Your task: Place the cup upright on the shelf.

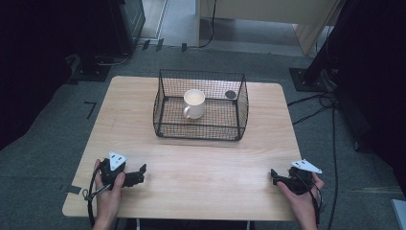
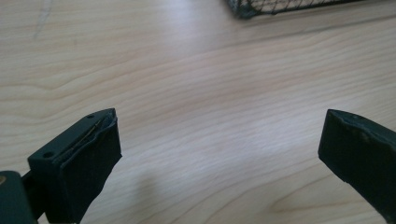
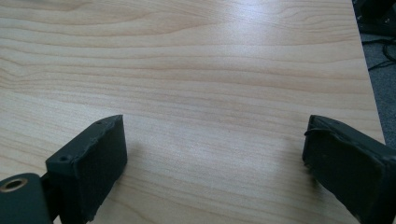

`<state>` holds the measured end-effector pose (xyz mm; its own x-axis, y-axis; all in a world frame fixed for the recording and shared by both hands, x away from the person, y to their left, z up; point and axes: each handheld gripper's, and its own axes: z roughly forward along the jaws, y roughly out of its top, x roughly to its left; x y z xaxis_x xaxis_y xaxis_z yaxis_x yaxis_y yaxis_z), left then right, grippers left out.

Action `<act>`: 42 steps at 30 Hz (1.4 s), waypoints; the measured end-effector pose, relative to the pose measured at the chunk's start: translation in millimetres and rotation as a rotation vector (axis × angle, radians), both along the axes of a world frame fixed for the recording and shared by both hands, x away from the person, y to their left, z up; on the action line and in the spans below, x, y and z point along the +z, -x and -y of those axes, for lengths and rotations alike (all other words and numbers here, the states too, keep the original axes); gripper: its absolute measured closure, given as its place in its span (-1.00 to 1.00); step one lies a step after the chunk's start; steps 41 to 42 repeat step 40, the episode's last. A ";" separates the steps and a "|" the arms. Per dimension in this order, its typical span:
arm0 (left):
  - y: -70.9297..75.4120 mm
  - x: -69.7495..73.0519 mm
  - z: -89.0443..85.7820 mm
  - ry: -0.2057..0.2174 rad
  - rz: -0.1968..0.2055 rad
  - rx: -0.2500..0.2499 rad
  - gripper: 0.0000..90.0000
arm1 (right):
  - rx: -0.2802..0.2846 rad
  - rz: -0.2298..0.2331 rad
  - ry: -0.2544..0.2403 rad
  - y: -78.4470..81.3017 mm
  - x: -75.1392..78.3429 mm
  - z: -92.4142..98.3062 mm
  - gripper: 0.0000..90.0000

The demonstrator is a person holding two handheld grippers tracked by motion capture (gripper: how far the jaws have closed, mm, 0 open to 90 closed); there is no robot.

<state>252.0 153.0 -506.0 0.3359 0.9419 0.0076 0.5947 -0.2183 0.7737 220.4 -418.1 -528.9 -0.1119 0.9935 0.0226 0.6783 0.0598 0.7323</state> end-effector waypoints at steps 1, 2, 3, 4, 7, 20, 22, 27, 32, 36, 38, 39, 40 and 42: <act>0.6 -1.1 -3.6 -0.004 -0.006 0.007 -1.00 | 0.001 0.001 0.000 0.0 0.0 0.1 -0.87; 1.1 -1.9 -7.6 -0.004 -0.009 0.015 -1.00 | 0.001 0.000 0.000 0.0 0.0 0.1 -0.87; 1.7 -2.4 -11.7 -0.007 -0.010 0.023 -1.00 | 0.001 0.000 0.000 0.0 0.0 0.0 -0.87; 2.3 -2.8 -15.7 -0.009 -0.014 0.032 -1.00 | 0.000 0.000 0.001 0.0 0.0 0.1 -0.87; 4.2 -5.1 -27.4 -0.025 -0.018 0.052 -1.00 | 0.001 0.000 0.000 0.0 0.0 0.1 -0.87; 5.0 -14.7 -49.2 -0.108 -0.058 0.088 -1.00 | 0.001 0.000 0.000 0.0 0.0 0.1 -0.87; 4.3 -14.8 -49.7 -0.102 -0.062 0.088 -1.00 | 0.001 0.000 0.000 0.0 0.0 0.1 -0.87; 0.0 -15.4 -54.6 -0.044 -0.111 0.074 -1.00 | 0.000 0.000 0.001 0.0 0.0 0.1 -0.87; -0.4 -15.4 -52.7 -0.045 -0.111 0.081 -1.00 | -0.006 0.001 -0.001 -0.1 -0.1 0.3 -0.87; -0.2 -15.3 -48.4 -0.042 -0.113 0.105 -1.00 | -0.007 0.001 -0.001 -0.1 0.0 0.3 -0.87; 1.0 -15.5 -45.2 -0.041 -0.111 0.104 -1.00 | -0.007 0.001 -0.001 -0.1 -0.1 0.3 -0.87; 0.9 -15.5 -43.1 -0.041 -0.111 0.096 -1.00 | -0.007 0.001 -0.001 -0.1 0.0 0.3 -0.87; 0.6 -15.5 -41.1 -0.042 -0.112 0.098 -1.00 | -0.007 0.001 -0.001 -0.1 0.0 0.3 -0.87; 0.6 -15.5 -41.1 -0.042 -0.112 0.098 -1.00 | -0.007 0.001 -0.001 -0.1 0.0 0.3 -0.87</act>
